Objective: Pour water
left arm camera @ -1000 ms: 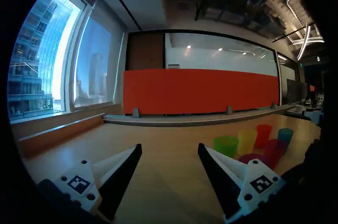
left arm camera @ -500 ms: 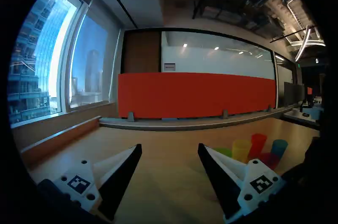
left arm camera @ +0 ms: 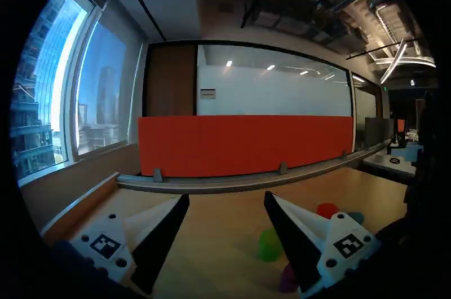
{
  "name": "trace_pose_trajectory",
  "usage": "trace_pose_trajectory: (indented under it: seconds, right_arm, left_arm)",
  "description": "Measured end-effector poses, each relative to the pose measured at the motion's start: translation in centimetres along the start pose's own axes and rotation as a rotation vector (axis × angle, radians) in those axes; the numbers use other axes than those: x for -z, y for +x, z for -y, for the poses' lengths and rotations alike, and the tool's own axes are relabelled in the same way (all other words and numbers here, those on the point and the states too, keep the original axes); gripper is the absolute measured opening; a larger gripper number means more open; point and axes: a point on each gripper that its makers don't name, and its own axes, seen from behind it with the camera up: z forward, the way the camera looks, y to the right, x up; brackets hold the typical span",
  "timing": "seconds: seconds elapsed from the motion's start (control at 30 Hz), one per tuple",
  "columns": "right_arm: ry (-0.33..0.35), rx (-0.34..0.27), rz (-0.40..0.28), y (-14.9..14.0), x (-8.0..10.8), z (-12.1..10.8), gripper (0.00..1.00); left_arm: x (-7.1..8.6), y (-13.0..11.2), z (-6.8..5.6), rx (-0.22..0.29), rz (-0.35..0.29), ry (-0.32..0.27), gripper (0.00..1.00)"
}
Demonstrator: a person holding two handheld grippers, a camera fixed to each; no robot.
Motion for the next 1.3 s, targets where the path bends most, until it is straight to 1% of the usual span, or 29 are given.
trace_pose_trajectory:
  seconds: [0.1, 0.2, 0.27, 0.4, 0.57, 0.77, 1.0, 1.1, 1.2, 1.3]
  right_arm:
    - [0.003, 0.026, -0.009, 1.8, -0.1, 0.2, 1.00]
    - [0.010, 0.049, -0.016, 3.4, -0.2, 0.5, 1.00]
    - [0.017, 0.050, -0.020, 4.0, -0.2, 0.7, 1.00]
    - [0.037, 0.042, -0.007, 3.9, -0.3, 1.1, 1.00]
    - [0.080, 0.046, 0.010, 3.6, -0.5, 1.7, 1.00]
    - [0.179, 0.073, 0.018, 3.7, -0.4, 3.6, 1.00]
    - [0.323, 0.111, 0.013, 4.2, 0.5, 6.7, 1.00]
    - [0.374, 0.134, 0.006, 4.4, 1.1, 7.8, 1.00]
    - [0.408, 0.150, 0.006, 4.6, 1.4, 8.6, 1.00]
    - [0.428, 0.151, 0.013, 4.6, 1.7, 9.0, 1.00]
  left_arm:
    - [-0.2, 1.4, 0.1, 0.006, 0.003, -0.009, 0.99]
    - [-0.5, 2.3, 0.2, 0.001, 0.017, -0.019, 0.99]
    - [-0.6, 2.8, 0.0, -0.009, 0.020, -0.030, 0.99]
    - [-0.7, 3.2, -0.5, -0.020, 0.028, -0.057, 0.99]
    - [-0.9, 3.6, -1.0, -0.014, 0.037, -0.094, 0.99]
    - [-1.1, 4.1, -2.0, -0.035, 0.038, -0.157, 0.99]
    - [-1.1, 4.2, -3.8, -0.059, 0.032, -0.262, 0.99]
    - [-1.1, 4.1, -4.3, -0.060, 0.039, -0.301, 0.99]
    - [-1.1, 4.0, -4.8, -0.056, 0.039, -0.341, 0.99]
    - [-1.0, 4.0, -5.4, -0.056, 0.040, -0.375, 0.99]
